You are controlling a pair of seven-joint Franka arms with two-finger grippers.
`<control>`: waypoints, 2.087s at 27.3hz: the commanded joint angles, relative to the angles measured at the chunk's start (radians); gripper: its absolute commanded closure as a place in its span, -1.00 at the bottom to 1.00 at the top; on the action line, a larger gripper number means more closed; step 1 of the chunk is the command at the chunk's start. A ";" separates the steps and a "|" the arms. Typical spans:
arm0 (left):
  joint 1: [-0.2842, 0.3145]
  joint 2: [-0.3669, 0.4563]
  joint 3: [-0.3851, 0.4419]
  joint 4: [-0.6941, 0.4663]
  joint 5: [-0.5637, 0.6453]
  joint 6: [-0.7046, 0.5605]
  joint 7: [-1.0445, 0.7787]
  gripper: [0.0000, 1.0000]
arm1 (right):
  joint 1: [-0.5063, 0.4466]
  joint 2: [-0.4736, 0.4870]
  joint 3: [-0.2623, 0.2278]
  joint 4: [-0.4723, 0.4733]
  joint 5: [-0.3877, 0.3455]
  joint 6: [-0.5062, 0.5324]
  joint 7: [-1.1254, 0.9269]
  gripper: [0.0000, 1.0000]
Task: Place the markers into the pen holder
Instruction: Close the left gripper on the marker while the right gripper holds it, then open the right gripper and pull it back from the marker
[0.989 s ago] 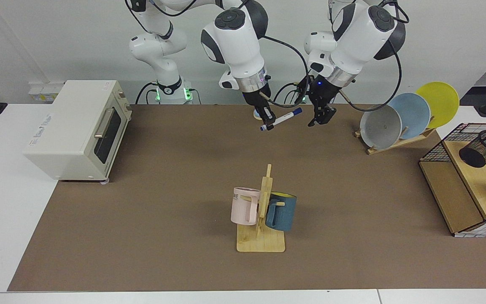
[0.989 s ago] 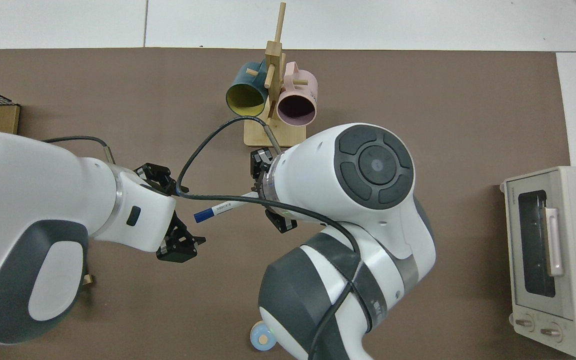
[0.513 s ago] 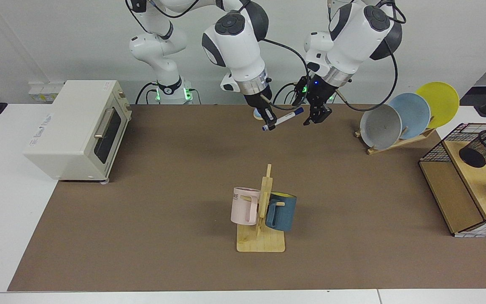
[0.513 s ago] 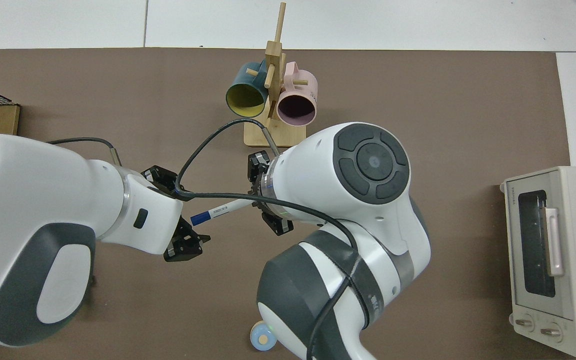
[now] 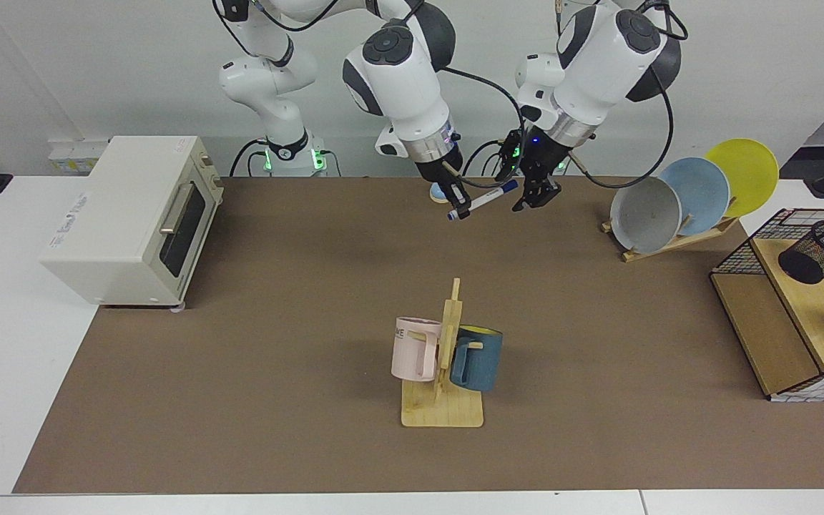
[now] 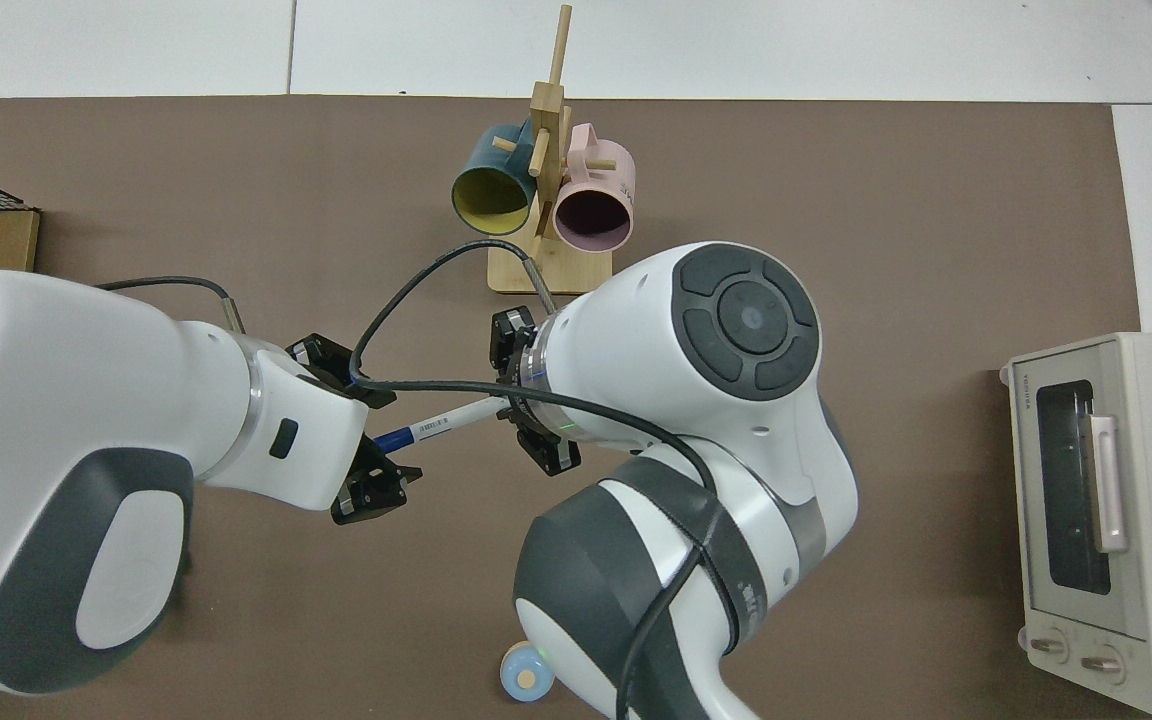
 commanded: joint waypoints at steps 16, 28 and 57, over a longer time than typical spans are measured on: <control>-0.012 -0.033 -0.018 -0.037 0.003 0.040 -0.037 1.00 | 0.005 -0.007 -0.003 -0.025 0.019 0.021 0.013 0.65; 0.002 -0.033 -0.016 -0.039 0.067 0.022 -0.038 1.00 | -0.006 -0.009 -0.003 -0.021 0.007 0.009 -0.028 -1.00; 0.129 -0.033 -0.004 -0.037 0.414 -0.029 -0.035 1.00 | -0.353 -0.116 -0.015 -0.016 -0.303 -0.341 -1.477 -1.00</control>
